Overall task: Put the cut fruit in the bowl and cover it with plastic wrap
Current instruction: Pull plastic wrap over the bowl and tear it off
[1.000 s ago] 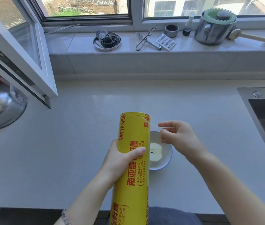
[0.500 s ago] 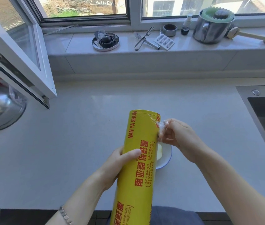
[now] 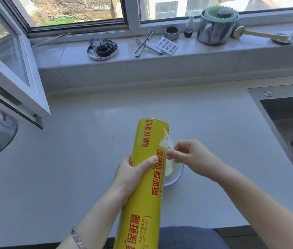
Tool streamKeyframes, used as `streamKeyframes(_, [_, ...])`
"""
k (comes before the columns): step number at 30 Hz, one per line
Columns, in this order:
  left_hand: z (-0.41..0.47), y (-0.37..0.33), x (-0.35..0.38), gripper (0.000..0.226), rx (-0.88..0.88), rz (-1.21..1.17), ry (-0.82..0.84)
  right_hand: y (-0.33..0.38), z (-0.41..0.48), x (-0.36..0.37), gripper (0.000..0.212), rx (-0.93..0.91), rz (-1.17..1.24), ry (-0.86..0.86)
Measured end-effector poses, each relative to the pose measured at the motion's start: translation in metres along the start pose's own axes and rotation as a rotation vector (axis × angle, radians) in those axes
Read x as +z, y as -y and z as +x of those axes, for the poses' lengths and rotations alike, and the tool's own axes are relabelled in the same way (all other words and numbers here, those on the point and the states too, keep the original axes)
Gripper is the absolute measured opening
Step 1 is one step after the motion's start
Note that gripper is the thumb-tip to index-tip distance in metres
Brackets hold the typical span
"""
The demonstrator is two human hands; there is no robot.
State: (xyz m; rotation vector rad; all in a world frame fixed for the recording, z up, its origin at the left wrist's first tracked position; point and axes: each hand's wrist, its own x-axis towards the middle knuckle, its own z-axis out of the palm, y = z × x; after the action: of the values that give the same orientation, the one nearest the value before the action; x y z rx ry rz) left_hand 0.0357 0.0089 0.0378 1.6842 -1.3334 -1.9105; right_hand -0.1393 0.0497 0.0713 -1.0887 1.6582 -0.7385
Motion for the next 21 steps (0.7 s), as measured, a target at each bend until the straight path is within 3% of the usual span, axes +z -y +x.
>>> streamKeyframes(3, [-0.002,0.007,0.003,0.083,-0.030,-0.007,-0.020,-0.009,-0.005,0.014,0.019,-0.044,0.167,0.002])
streamKeyframes(6, [-0.007,0.019,0.009,0.078,-0.086,-0.033,-0.032,-0.019,-0.011,0.027,0.013,0.090,0.364,0.104])
streamKeyframes(9, [-0.004,0.020,0.012,0.074,-0.098,-0.029,-0.025,-0.025,-0.012,0.025,0.021,0.215,0.314,0.173])
streamKeyframes(13, [-0.003,0.019,0.014,0.076,-0.099,-0.020,-0.037,-0.026,-0.014,0.018,0.016,0.171,0.238,0.271])
streamKeyframes(17, [-0.003,0.022,0.010,0.078,-0.109,-0.033,-0.044,-0.031,-0.022,0.024,0.023,0.078,0.336,0.318])
streamKeyframes(19, [-0.003,0.022,0.010,0.081,-0.110,-0.044,-0.049,-0.035,-0.024,0.029,0.017,0.109,0.391,0.306])
streamKeyframes(21, [-0.004,0.023,0.009,0.083,-0.110,-0.050,-0.053,-0.037,-0.025,0.032,0.025,0.195,0.396,0.314])
